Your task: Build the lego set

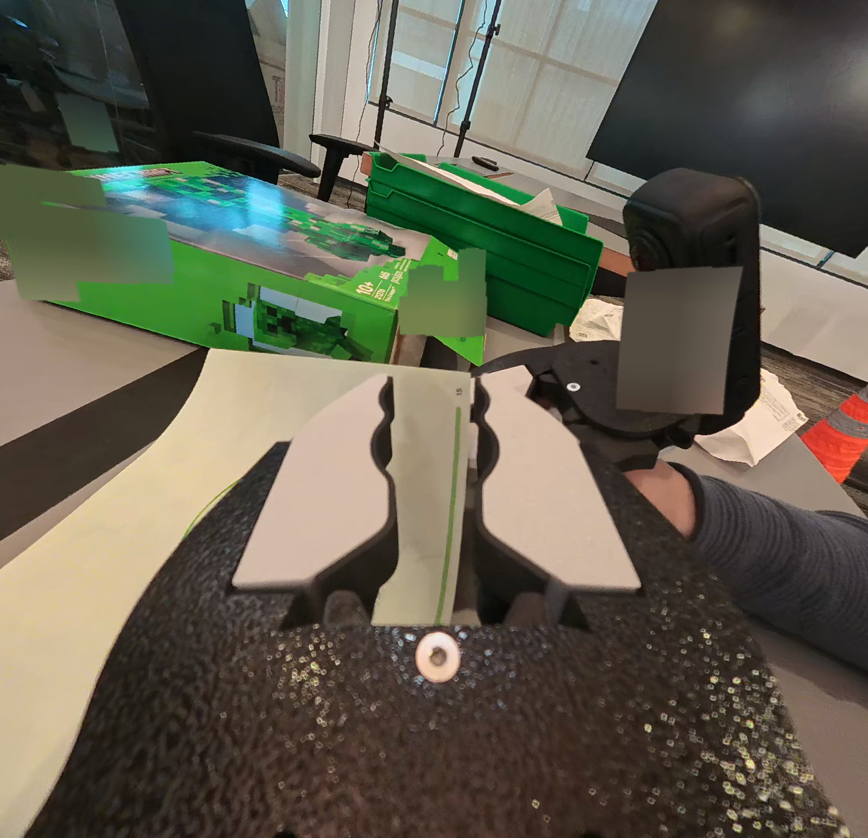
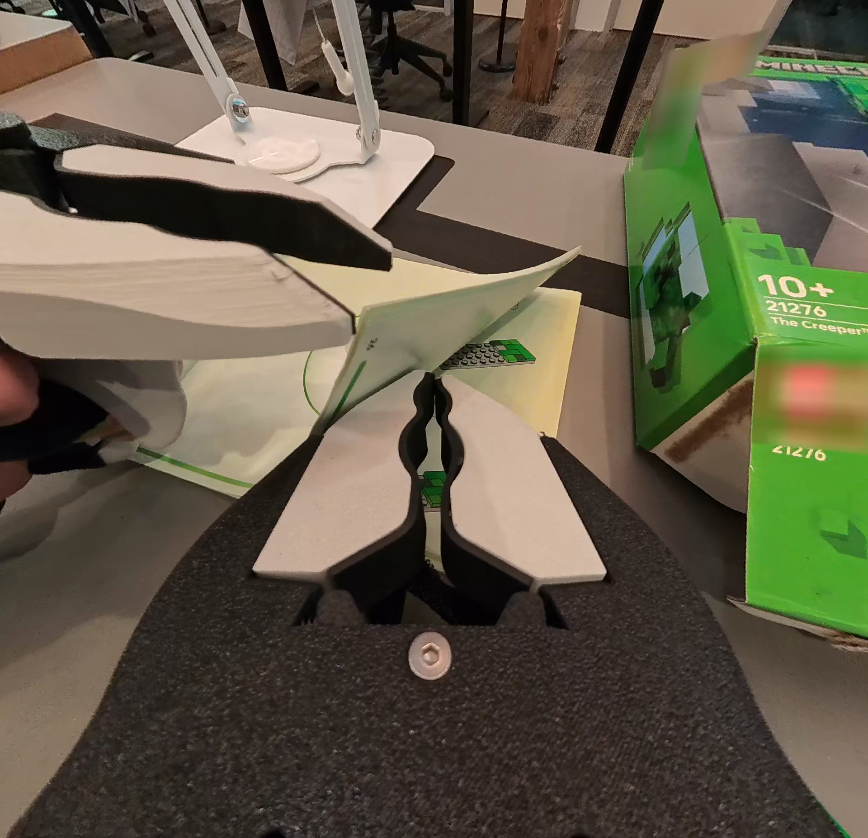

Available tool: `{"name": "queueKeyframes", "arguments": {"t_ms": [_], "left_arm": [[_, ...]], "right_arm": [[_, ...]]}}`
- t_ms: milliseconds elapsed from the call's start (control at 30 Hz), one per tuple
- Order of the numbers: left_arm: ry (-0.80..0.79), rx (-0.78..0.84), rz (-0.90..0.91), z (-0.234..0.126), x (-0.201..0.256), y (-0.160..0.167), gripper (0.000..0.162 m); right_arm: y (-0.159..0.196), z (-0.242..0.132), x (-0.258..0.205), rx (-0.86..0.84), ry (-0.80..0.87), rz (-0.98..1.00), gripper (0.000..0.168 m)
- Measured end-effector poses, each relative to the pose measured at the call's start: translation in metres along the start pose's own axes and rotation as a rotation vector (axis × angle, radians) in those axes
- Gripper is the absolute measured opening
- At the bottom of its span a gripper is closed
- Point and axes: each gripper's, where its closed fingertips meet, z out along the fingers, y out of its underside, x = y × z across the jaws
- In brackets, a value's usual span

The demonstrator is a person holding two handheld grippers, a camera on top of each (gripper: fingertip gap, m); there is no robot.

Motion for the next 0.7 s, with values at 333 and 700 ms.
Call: {"name": "queueKeyframes", "arguments": {"t_ms": [333, 700], "left_arm": [[0.004, 0.009, -0.034, -0.0015, -0.0026, -0.0007, 0.025], [0.02, -0.002, -0.044, -0.0004, -0.0012, 0.0017, 0.022]], "right_arm": [[0.0004, 0.0002, -0.0001, -0.002, -0.001, 0.001, 0.0], [0.0006, 0.0004, -0.0003, -0.005, -0.002, 0.0, 0.0]]}}
